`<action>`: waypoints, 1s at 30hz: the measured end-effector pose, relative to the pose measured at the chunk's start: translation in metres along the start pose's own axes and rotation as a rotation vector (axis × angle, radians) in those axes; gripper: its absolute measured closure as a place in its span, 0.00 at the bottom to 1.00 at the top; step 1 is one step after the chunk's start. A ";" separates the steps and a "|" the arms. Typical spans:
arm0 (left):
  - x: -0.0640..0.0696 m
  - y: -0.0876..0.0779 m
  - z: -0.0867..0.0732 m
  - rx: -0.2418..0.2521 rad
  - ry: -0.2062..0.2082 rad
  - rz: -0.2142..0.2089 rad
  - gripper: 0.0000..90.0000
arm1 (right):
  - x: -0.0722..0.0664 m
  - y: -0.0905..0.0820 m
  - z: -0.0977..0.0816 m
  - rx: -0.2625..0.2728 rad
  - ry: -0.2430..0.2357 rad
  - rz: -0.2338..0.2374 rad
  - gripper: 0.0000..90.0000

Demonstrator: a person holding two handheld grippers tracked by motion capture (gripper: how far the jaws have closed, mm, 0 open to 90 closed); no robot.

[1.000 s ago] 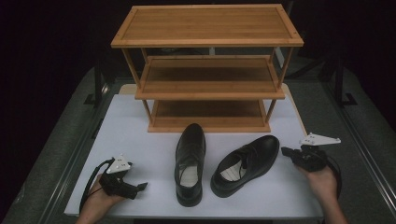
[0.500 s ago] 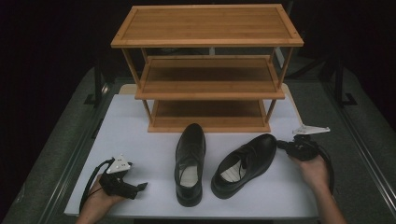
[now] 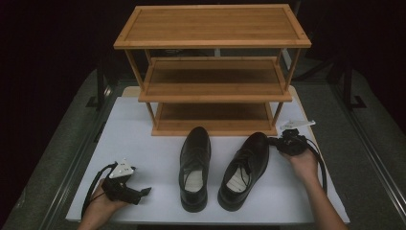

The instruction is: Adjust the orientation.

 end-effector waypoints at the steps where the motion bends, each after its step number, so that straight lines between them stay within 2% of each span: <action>1: 0.000 0.000 0.000 0.000 -0.001 0.000 0.01 | -0.001 0.003 0.002 -0.002 -0.003 0.004 1.00; 14: 0.000 0.000 0.000 0.000 0.000 -0.001 0.01 | -0.023 0.035 0.028 -0.007 -0.037 0.045 1.00; 20: 0.000 0.000 0.000 0.000 0.000 0.000 0.01 | -0.031 0.043 0.034 -0.002 -0.044 0.057 1.00; 25: 0.000 0.000 0.000 0.001 -0.001 0.000 0.01 | -0.031 0.033 0.028 -0.009 -0.037 0.081 0.98; 30: 0.000 0.000 0.000 0.001 -0.001 0.000 0.01 | -0.039 0.007 0.008 -0.003 -0.040 0.099 0.99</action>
Point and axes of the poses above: each handheld gripper's, and its own axes: y roughly forward along the jaws, z roughly out of its top, x roughly to its right, the point moved 4 cm from there along y, roughly forward along the jaws, and after that the axes turned 1 degree about x, right-handed, at the moved point
